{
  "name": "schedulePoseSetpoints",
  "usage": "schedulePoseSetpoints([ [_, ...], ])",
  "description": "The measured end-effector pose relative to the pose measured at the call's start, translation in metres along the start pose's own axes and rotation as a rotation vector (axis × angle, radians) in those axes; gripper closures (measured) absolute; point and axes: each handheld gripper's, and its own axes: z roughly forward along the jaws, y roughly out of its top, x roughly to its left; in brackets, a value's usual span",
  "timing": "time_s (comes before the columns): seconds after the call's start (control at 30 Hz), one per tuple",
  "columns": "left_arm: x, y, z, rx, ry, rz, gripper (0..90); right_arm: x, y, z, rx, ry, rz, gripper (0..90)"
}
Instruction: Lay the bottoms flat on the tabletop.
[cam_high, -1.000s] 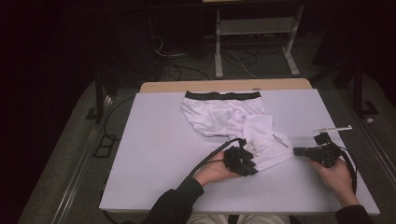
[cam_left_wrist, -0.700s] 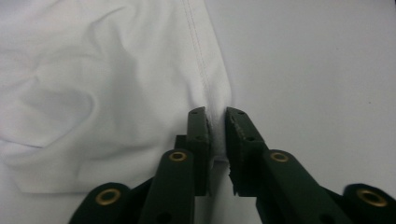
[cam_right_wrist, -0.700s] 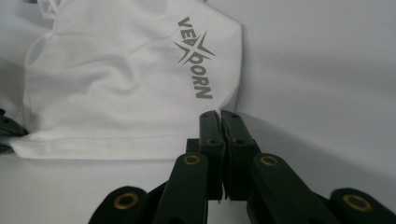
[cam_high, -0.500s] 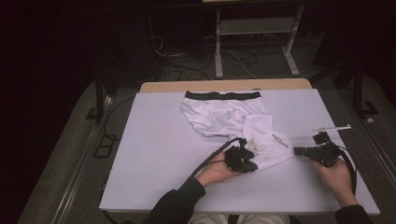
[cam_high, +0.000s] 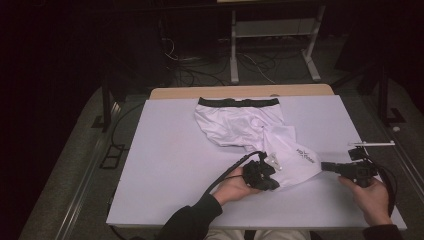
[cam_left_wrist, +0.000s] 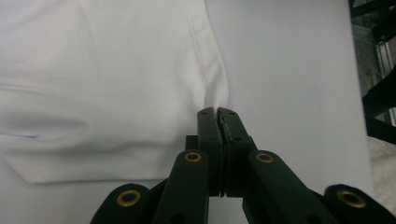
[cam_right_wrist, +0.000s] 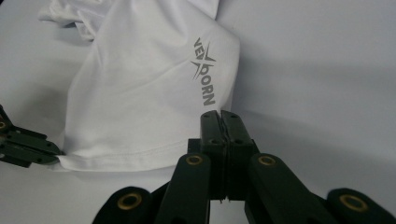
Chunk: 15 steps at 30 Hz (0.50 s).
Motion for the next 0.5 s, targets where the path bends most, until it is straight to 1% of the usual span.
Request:
schedulePoseSetpoints([
  [0.07,-0.004,0.000,-0.002,0.004,0.001,0.016,88.8,0.000,-0.003,-0.005,-0.005,0.013,0.013,88.2],
  [0.2,-0.010,0.000,-0.007,-0.005,-0.001,0.024,88.7,0.001,-0.013,-0.012,0.003,0.027,0.039,88.1],
  [0.37,-0.016,0.001,-0.014,-0.023,-0.006,0.031,88.7,0.006,-0.023,-0.022,-0.006,0.039,0.038,88.1],
  [0.5,-0.021,0.000,-0.014,-0.023,-0.013,0.030,88.8,0.006,-0.031,-0.027,0.003,0.049,0.043,88.1],
])
